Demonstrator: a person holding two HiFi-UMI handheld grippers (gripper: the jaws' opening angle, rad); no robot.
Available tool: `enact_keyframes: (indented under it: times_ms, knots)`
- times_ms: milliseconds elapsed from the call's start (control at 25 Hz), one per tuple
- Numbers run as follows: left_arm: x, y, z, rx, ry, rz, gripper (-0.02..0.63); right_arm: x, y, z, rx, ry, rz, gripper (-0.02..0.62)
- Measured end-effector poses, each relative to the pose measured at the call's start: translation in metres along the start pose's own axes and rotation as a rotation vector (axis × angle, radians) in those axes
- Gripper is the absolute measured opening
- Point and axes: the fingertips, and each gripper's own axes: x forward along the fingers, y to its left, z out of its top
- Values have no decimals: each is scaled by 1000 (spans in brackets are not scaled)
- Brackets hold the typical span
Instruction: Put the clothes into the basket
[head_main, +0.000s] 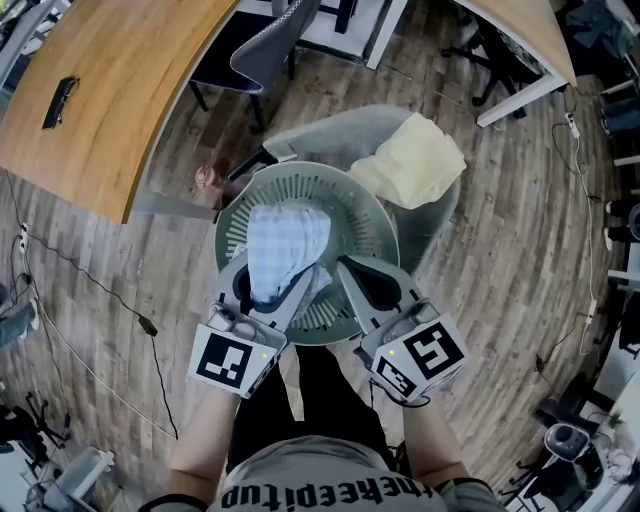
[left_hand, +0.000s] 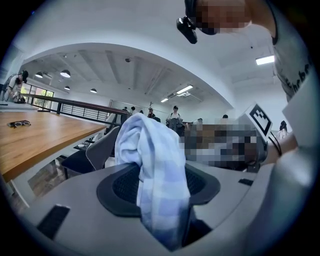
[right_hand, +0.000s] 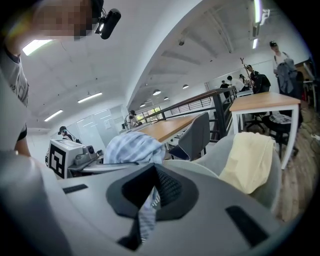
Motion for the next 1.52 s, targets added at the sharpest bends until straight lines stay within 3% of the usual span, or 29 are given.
enact_keyframes:
  times_ms: [640,960,1520]
  knots:
    - [15,12,-55,-46,153,-2,235,15,-12,-32,62,61,-4,9]
    - [23,6,-70,8,218,-41,239,19,-15,-37,67,69,-4,9]
    - [26,0,-81,17,291,-57,269,18,-16,-35,64,68,-5,9]
